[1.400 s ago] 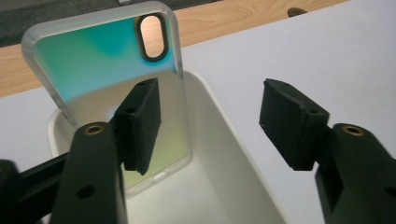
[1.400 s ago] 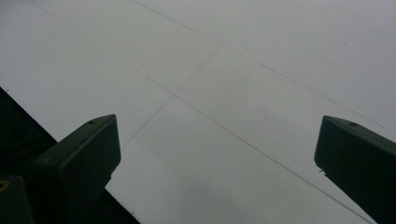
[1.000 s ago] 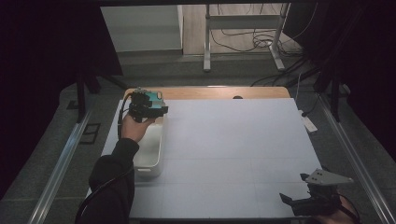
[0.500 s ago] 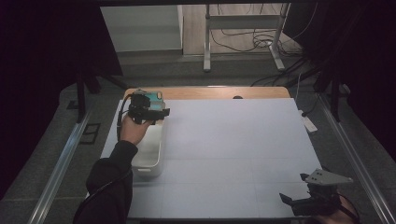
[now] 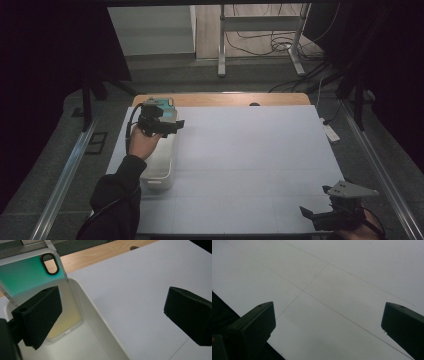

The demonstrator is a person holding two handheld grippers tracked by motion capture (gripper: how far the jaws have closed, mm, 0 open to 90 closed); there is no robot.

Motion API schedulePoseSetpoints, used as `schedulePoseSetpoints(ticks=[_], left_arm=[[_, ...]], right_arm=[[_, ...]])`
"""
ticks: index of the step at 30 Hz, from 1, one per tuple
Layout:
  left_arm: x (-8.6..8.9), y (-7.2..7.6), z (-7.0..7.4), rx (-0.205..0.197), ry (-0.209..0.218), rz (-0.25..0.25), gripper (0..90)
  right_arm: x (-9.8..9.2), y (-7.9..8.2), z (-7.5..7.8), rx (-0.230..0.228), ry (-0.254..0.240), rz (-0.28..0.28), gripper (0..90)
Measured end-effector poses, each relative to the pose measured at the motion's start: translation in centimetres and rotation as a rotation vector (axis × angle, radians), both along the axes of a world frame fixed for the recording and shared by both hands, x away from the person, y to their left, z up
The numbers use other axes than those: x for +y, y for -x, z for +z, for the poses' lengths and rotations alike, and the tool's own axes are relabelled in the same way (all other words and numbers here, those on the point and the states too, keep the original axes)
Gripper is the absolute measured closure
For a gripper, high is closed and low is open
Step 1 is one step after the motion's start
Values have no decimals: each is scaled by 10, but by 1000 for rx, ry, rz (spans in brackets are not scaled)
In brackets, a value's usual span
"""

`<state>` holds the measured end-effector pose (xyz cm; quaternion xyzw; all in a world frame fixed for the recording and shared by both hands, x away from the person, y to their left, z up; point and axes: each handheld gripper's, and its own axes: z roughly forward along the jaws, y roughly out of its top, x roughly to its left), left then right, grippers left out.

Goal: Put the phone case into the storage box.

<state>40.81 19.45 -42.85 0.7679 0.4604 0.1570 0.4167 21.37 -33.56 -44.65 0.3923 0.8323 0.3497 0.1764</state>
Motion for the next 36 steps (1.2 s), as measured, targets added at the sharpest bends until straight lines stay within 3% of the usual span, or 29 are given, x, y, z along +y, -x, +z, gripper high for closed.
schedulePoseSetpoints(ticks=[21,36], left_arm=[[-13,23,5,-59,-14,-96,11],[-11,44,7,-75,-5,-114,11]], right_arm=[[-2,-1,1,-1,-8,-27,0],[-1,0,1,-2,-2,-27,0]])
